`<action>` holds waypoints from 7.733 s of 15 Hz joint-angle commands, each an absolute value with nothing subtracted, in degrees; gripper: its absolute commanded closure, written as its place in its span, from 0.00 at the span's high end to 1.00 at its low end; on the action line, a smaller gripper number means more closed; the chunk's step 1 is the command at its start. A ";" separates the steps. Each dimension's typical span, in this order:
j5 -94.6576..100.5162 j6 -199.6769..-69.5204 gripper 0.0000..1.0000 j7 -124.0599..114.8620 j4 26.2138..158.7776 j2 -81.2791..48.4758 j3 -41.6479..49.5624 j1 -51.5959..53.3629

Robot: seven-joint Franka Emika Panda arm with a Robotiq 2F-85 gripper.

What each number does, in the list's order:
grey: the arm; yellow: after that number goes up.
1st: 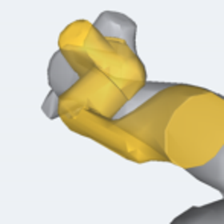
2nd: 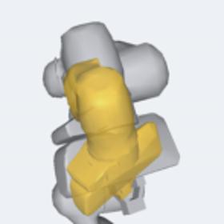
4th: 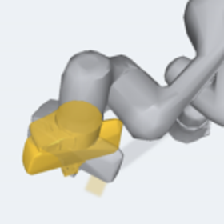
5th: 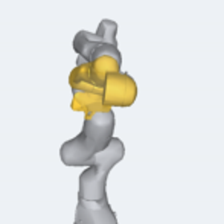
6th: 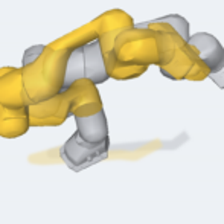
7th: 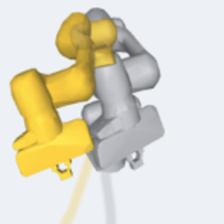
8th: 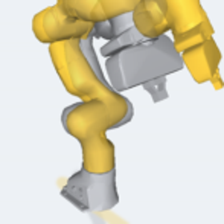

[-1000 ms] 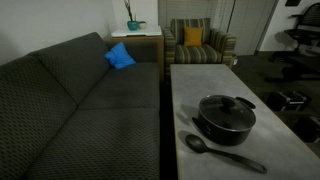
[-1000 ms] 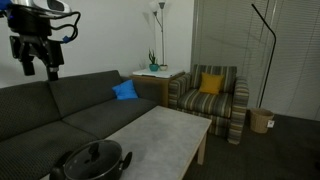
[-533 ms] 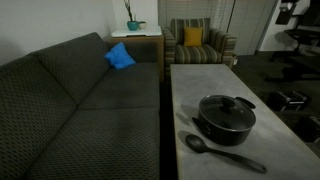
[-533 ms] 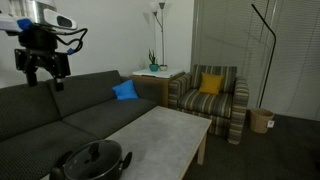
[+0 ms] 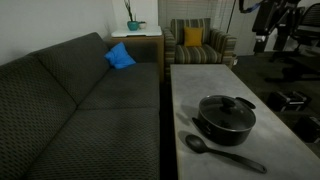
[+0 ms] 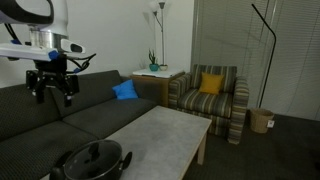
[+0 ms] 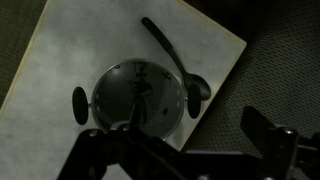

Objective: Uncover the pot

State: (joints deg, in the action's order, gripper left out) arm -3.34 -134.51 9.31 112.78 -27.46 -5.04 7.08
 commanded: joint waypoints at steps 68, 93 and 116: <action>3.32 -142.75 0.14 10.51 75.77 -70.14 -6.73 3.86; 3.29 -146.15 0.14 1.43 96.96 -51.99 0.15 3.36; -7.88 -163.74 0.14 -3.96 109.98 -57.70 -0.92 -7.46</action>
State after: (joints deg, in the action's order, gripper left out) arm -7.03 -163.17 -3.77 111.74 -56.20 -1.03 -6.76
